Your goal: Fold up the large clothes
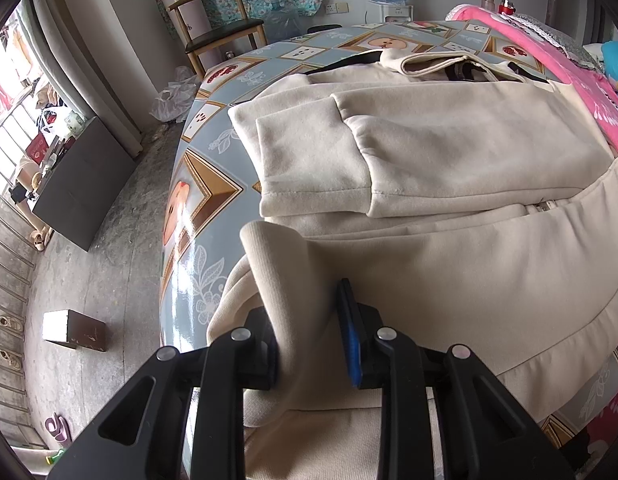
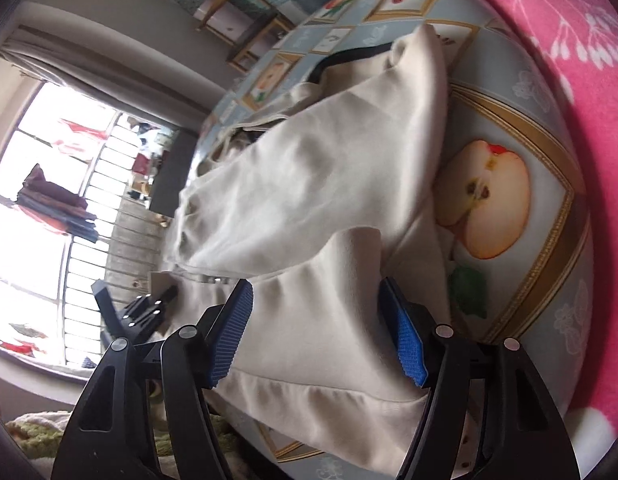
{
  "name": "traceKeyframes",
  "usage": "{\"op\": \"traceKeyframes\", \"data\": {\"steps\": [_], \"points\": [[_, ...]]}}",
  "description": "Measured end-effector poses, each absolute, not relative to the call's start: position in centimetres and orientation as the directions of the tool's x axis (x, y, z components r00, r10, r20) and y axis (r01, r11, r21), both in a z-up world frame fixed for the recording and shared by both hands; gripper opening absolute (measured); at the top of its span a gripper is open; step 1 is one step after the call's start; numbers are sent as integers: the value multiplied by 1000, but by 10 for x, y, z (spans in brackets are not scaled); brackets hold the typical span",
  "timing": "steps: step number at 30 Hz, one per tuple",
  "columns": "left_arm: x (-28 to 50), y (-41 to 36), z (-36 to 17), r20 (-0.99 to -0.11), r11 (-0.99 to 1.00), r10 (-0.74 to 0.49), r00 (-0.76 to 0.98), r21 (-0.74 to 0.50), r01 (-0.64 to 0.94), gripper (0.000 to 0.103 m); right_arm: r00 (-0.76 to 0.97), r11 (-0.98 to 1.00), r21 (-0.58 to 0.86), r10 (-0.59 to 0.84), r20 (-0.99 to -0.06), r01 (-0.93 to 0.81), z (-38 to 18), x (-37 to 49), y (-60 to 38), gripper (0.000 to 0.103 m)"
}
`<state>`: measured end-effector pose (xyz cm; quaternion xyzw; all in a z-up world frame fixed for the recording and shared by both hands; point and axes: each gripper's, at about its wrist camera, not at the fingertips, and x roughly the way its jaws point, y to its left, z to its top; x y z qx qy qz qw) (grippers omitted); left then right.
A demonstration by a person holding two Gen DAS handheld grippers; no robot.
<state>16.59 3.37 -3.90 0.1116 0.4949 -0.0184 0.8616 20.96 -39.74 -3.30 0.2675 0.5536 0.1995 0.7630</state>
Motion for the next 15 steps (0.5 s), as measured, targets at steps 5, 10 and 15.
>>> {"op": "traceKeyframes", "data": {"steps": [5, 10, 15], "points": [[166, 34, -39, -857, 975, 77, 509, 172, 142, 24, 299, 864, 503, 478, -826, 6, -40, 210, -388, 38], [166, 34, -39, -856, 974, 78, 511, 174, 142, 24, 370, 958, 278, 283, -885, -69, -16, 193, -357, 9], [166, 34, -39, -857, 974, 77, 510, 173, 143, 24, 463, 987, 53, 118, -878, -151, -4, 174, -319, 8]]}}
